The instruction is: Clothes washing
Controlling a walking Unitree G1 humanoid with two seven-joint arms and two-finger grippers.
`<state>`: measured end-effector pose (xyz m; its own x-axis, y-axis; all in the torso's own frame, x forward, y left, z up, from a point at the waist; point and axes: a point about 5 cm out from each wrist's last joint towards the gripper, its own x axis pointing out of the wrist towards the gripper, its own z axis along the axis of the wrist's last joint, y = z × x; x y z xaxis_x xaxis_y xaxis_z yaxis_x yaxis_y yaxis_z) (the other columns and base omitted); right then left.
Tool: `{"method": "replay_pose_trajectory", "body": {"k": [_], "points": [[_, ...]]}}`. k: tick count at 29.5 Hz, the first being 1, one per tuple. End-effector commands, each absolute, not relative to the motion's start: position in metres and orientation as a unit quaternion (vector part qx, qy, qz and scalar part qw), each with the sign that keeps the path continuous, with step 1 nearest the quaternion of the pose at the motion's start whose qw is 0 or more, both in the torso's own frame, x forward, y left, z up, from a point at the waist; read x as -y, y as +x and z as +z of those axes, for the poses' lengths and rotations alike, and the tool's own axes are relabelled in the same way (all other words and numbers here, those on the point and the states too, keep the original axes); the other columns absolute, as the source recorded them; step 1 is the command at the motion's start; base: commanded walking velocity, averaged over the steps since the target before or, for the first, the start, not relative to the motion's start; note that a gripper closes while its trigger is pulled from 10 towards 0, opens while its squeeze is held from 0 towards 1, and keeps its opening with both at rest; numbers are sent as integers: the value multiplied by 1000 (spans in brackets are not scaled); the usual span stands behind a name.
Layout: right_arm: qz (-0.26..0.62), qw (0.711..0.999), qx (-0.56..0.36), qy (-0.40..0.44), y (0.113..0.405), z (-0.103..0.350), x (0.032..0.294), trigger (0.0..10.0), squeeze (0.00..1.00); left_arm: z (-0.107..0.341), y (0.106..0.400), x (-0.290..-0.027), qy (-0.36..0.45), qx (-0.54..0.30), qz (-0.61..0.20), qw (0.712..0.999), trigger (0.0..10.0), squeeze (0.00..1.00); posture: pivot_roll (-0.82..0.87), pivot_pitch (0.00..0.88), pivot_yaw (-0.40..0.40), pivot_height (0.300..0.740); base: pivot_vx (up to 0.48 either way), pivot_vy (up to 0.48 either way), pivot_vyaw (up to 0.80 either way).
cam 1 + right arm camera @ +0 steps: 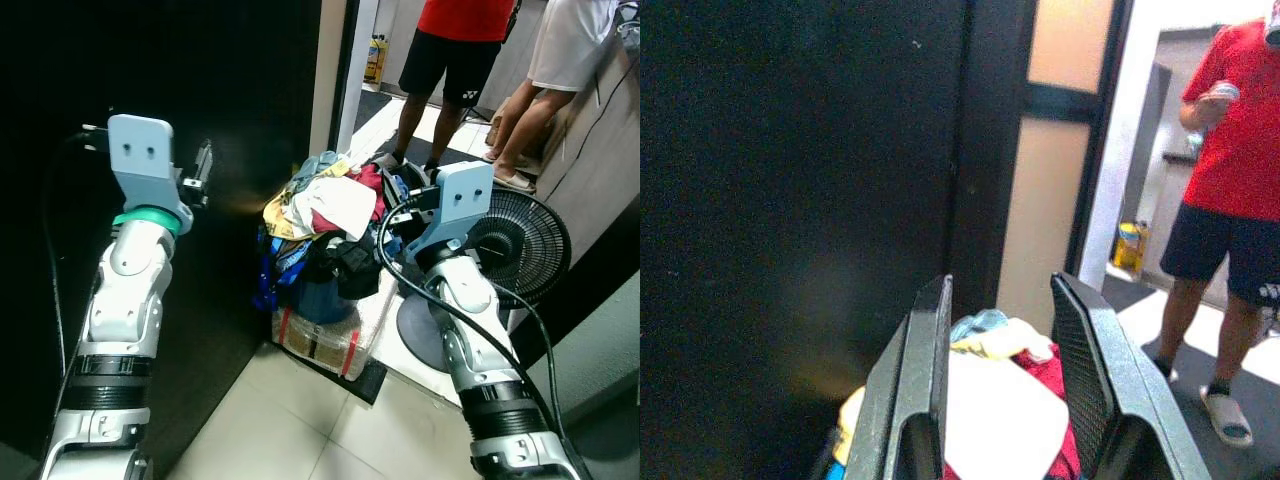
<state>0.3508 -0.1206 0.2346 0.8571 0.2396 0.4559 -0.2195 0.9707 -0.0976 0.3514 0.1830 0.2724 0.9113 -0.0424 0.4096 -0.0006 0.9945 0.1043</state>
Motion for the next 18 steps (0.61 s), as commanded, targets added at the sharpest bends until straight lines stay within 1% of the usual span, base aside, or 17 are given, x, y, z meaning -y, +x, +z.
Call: {"method": "replay_pose_trajectory", "body": {"k": [1,7,18], "points": [[109,967,231,-17,351,230,127,10000,0,270,353,-181,52,204,-15,977,10000,0,57,26,1,740,442,0,0],[106,969,223,-11,351,227,128,10000,0,269,353,-180,51,203,-18,978,10000,0,57,26,2,740,441,0,0],[98,973,210,-15,353,220,133,10000,0,267,355,-175,50,201,-26,978,10000,0,50,19,3,740,427,0,-779]]}}
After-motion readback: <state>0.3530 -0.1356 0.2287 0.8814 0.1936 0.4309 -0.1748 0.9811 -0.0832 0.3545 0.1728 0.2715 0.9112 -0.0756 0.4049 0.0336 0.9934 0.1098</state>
